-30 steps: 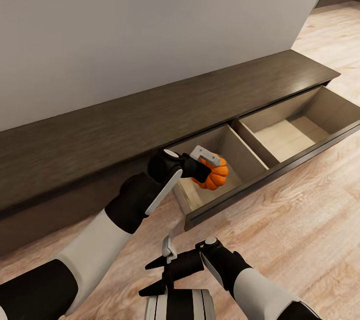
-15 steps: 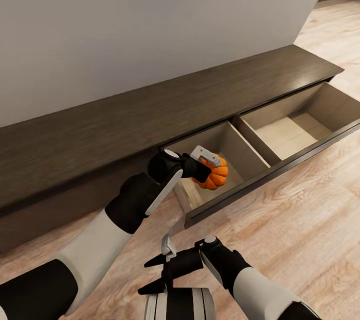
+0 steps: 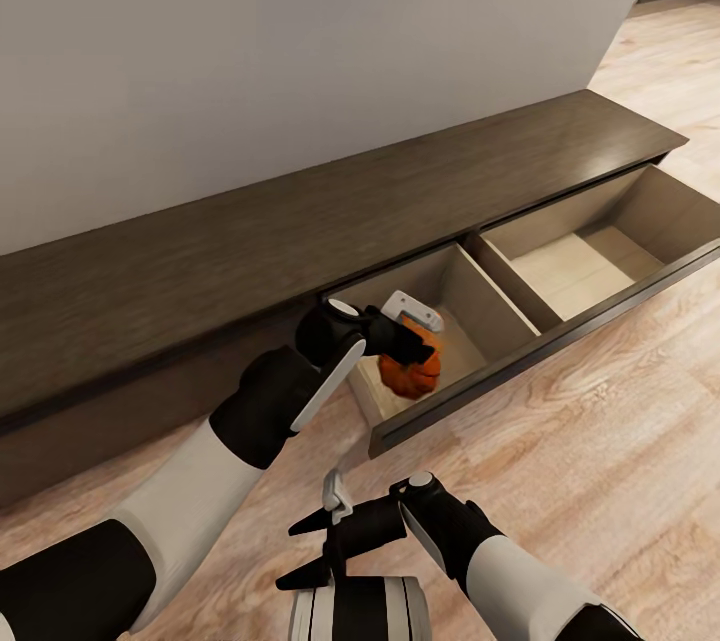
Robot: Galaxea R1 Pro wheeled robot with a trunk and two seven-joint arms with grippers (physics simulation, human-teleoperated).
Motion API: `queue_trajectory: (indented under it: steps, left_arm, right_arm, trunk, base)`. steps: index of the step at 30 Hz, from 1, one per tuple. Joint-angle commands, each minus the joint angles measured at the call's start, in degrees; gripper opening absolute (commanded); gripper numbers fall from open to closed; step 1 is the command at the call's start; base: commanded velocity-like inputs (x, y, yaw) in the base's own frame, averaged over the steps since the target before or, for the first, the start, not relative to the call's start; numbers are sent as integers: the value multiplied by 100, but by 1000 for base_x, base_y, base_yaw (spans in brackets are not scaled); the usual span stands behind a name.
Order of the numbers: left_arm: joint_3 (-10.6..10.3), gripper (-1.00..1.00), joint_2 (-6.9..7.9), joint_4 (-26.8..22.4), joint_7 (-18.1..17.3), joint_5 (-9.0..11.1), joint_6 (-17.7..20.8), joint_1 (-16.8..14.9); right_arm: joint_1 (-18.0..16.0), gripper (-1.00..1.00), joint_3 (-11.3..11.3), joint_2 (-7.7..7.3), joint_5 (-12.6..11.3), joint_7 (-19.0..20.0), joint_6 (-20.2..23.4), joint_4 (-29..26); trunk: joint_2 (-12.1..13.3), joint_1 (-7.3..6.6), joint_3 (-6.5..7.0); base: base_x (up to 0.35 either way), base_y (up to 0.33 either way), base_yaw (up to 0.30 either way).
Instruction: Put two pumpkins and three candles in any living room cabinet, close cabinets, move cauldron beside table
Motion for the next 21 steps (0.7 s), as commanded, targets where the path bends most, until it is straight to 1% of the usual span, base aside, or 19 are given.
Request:
queue_trajectory:
  steps: [1, 8, 11, 16, 17, 18, 20, 21]
  left_arm:
    - [2, 100, -1, -4, -28, -19, 22, -4]
    - [7, 100, -1, -24, -32, -27, 17, -4]
    - [25, 100, -1, -53, -26, -40, 14, -4]
    - [58, 100, -1, -176, -35, 16, 15, -4]
    - [61, 100, 0, -182, -37, 61, 14, -4]
    - [82, 100, 8, -197, -40, 223, 14, -4]
    - [120, 100, 14, -232, -39, 426, 10, -4]
    - [137, 100, 31, -266, -39, 562, 12, -4]
  right_arm:
    - [-1, 100, 87, 0, -50, 11, 54, 250]
    - [-1, 100, 87, 0, -50, 11, 54, 250]
    - [1, 100, 87, 0, -50, 6, 55, 250]
    - [3, 100, 87, 0, -53, -52, 57, 254]
    - [3, 100, 87, 0, -54, -64, 57, 256]
    - [3, 100, 87, 0, -53, -77, 56, 269]
    - [1, 100, 92, 0, -51, -82, 55, 332]
    - [1, 100, 96, 0, -50, -87, 35, 361]
  trunk:
    - [-1, 0, -4]
    - [-1, 0, -4]
    - [3, -8, 62]
    - [3, -8, 62]
    - [3, -8, 62]
    - [4, -11, 84]
    - [7, -16, 129]
    - [8, -18, 151]
  base:
    - [0, 0, 0]
    - [0, 0, 0]
    - [0, 0, 0]
    - [0, 0, 0]
    - [0, 0, 0]
    - [0, 0, 0]
    - [0, 0, 0]
    - [0, 0, 0]
